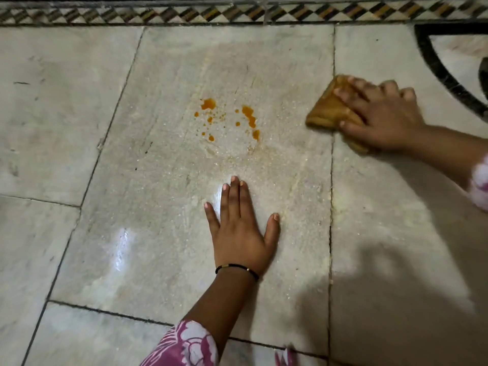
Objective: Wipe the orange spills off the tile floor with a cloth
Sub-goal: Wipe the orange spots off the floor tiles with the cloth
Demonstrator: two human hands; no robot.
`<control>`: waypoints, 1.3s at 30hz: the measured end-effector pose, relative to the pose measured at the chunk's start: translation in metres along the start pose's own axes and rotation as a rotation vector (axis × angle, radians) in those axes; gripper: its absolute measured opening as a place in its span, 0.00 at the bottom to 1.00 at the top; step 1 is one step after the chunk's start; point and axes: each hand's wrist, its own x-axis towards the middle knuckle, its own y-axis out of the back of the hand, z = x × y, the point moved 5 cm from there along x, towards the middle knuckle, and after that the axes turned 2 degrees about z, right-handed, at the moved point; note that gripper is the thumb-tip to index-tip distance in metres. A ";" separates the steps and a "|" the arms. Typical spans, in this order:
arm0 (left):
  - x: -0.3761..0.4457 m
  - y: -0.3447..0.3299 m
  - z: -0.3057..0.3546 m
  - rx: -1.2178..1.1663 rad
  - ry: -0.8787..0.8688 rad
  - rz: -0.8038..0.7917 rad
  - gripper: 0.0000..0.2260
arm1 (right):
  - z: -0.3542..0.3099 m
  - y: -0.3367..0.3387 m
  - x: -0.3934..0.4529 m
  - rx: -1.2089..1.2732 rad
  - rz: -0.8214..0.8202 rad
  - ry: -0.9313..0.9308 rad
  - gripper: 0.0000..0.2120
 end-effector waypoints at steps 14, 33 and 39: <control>0.000 0.001 0.000 0.015 -0.004 0.010 0.34 | -0.077 -0.008 -0.061 -0.038 0.029 0.421 0.35; -0.003 -0.001 0.000 0.057 0.048 0.041 0.38 | -0.155 -0.011 -0.009 -0.053 0.013 0.556 0.34; -0.002 -0.002 0.000 0.025 0.054 0.043 0.38 | -0.083 -0.004 0.023 -0.083 0.019 0.352 0.33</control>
